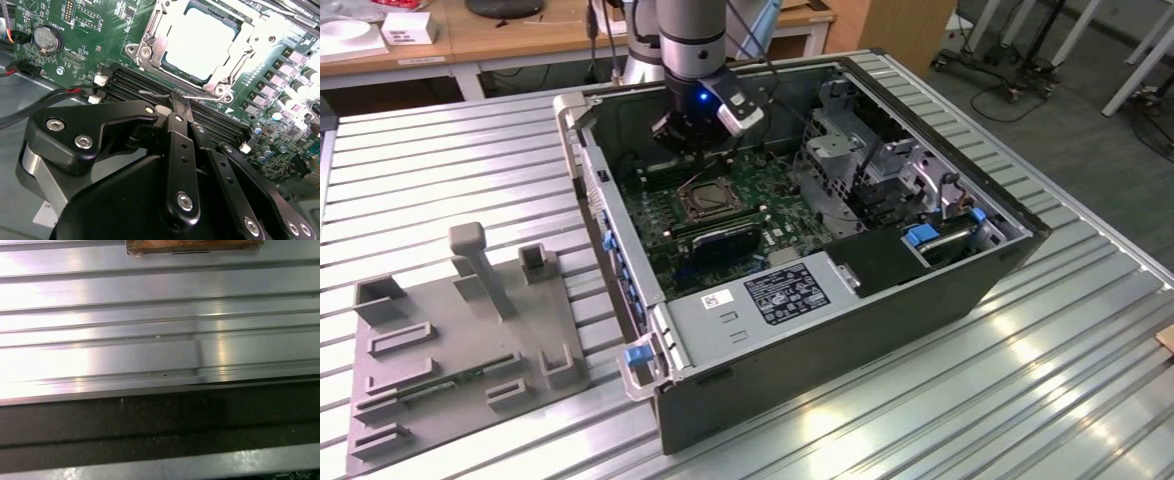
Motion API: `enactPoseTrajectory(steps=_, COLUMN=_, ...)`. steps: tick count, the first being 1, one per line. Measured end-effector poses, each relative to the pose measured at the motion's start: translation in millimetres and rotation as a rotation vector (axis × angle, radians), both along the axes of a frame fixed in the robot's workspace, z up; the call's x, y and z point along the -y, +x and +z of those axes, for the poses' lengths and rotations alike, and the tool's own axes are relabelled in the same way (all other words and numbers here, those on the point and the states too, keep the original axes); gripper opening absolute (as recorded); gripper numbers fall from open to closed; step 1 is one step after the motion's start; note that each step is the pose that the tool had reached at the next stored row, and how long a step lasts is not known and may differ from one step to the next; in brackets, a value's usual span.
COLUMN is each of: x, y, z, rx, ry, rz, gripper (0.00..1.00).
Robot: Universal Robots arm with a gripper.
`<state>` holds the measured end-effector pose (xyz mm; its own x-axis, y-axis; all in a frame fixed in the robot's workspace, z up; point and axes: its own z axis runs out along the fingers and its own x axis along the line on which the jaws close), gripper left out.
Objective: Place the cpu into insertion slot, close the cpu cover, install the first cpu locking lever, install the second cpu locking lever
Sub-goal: 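Install the first cpu locking lever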
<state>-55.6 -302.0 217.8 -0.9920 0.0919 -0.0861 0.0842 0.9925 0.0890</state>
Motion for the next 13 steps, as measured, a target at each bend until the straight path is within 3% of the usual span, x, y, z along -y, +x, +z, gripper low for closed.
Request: enactPoseTrajectory(steps=13, x=-1.8, y=0.9, z=-5.1, rx=0.0, ry=-0.0075, rz=0.0, gripper=0.11)
